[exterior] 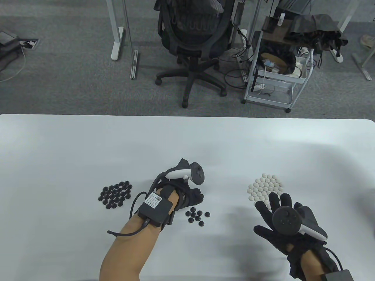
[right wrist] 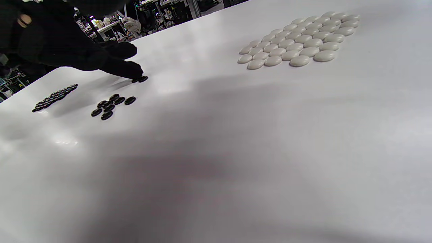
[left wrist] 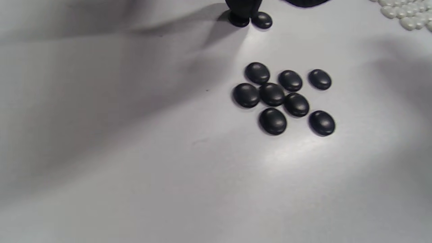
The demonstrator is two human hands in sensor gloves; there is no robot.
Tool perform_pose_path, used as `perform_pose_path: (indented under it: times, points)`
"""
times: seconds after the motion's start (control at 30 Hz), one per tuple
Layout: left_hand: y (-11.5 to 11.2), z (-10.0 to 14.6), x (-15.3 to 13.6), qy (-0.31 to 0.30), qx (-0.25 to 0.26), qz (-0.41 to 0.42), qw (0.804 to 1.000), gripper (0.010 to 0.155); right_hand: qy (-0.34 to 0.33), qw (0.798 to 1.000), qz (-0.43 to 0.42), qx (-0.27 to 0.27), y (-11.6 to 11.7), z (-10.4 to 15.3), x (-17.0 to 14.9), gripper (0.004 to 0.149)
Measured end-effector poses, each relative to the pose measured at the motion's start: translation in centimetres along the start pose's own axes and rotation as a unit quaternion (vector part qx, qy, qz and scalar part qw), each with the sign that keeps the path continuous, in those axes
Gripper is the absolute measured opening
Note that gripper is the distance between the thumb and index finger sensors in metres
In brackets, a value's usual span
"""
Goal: Go stone sorting task
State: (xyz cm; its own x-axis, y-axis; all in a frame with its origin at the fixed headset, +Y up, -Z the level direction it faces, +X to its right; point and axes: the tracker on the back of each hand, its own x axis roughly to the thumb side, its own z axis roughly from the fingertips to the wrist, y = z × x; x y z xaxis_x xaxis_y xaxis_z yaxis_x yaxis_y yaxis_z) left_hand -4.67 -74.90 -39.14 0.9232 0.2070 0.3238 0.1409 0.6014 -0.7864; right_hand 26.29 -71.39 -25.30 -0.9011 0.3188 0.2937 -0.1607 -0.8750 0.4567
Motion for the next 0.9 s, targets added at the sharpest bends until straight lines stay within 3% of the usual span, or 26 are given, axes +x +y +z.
perform_pose_path:
  times: [0.27, 0.47, 0.67, 0.9]
  points:
    - [0.8, 2.8, -7.5, 0.122, 0.025, 0.068, 0.990, 0.068, -0.001, 1.000, -0.002, -0.005, -0.1, 0.1, -0.1, 0.079]
    - [-0.1, 5.0, -12.2, 0.179, 0.031, 0.114, 0.977, 0.068, -0.001, 1.000, 0.000, -0.001, 0.0, 0.1, 0.0, 0.079]
    - [-0.9, 6.3, -14.2, 0.206, 0.035, 0.132, 0.969, 0.068, -0.001, 1.000, 0.003, 0.004, 0.1, 0.0, 0.1, 0.079]
    - [-1.2, 6.8, -14.5, 0.227, 0.034, 0.117, 0.966, 0.068, 0.000, 1.000, 0.004, 0.005, 0.1, 0.0, 0.1, 0.078]
